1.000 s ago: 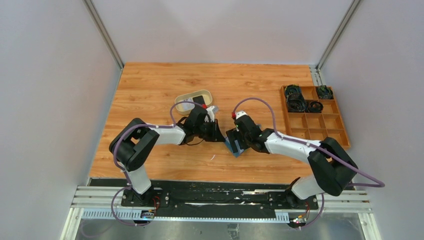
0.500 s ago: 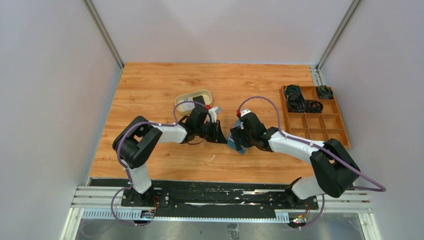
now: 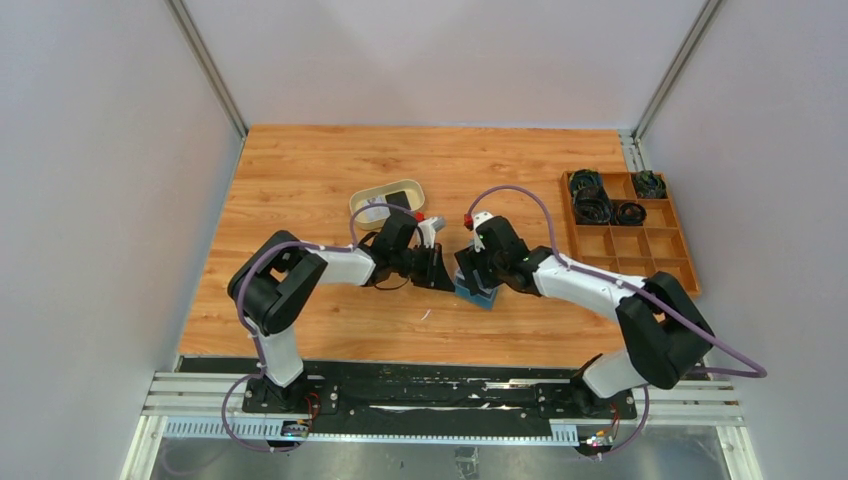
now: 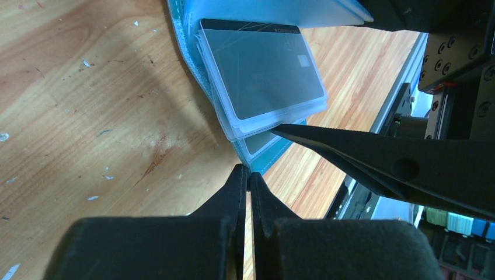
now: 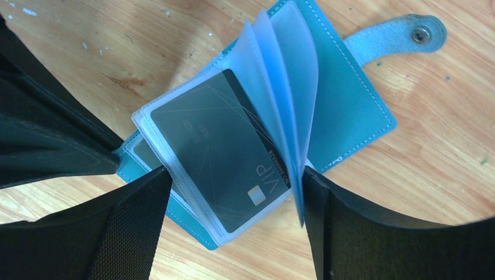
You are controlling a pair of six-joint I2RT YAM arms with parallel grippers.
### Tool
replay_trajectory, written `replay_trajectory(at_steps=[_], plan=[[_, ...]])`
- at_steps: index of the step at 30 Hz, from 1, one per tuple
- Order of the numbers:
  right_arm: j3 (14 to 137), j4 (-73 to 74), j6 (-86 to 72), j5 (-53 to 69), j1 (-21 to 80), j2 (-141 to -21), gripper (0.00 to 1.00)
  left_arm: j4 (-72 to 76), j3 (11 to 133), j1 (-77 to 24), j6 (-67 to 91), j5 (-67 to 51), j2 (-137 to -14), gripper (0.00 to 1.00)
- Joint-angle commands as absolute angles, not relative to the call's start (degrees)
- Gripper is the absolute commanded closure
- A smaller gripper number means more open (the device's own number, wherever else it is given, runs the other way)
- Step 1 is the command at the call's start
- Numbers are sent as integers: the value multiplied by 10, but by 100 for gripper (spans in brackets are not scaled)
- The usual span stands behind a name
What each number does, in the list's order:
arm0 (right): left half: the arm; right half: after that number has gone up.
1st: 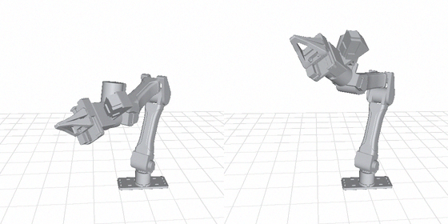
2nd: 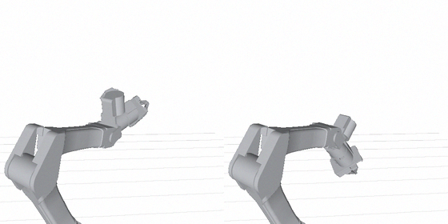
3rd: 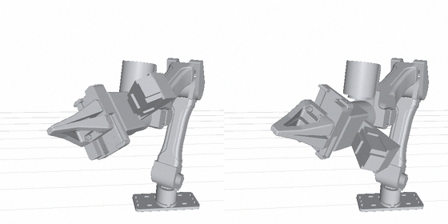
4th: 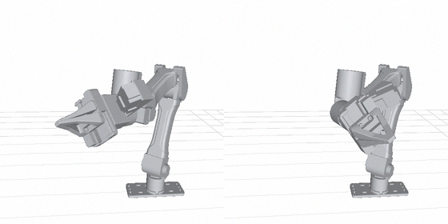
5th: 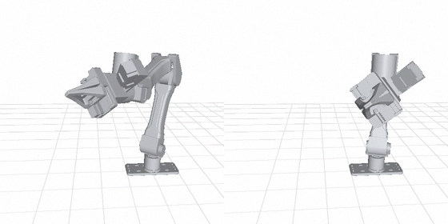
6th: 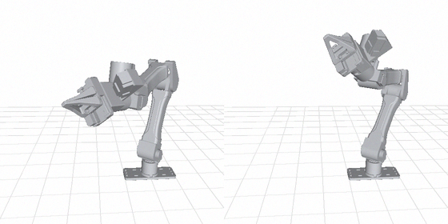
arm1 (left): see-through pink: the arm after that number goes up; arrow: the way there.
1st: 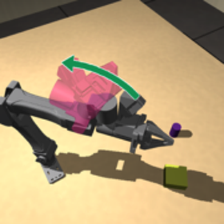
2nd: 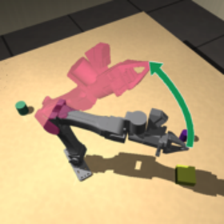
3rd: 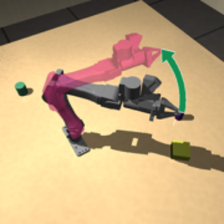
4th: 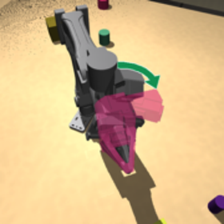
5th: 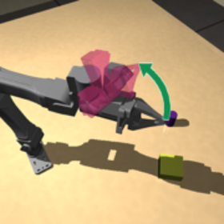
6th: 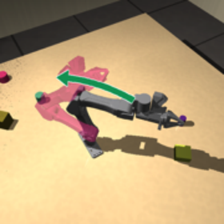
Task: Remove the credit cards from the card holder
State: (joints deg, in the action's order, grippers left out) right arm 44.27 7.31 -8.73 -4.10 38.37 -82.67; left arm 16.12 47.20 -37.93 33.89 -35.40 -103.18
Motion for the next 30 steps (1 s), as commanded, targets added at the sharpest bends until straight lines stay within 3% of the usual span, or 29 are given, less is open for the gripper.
replay_trajectory(at_steps=[1, 13, 21, 30], plan=[[459, 63, -59, -9, 374, -832, 18, 129, 490, -381, 317, -394, -1042, 100], [380, 6, -63, -35, 374, -608, 15, 47, 524, -370, 264, -399, -1049, 100], [404, 14, -64, 112, 373, -699, 15, -72, 568, -362, 170, -420, -1053, 100], [411, 7, -74, 133, 371, -786, 17, -115, 565, -347, 131, -417, -1034, 100]])
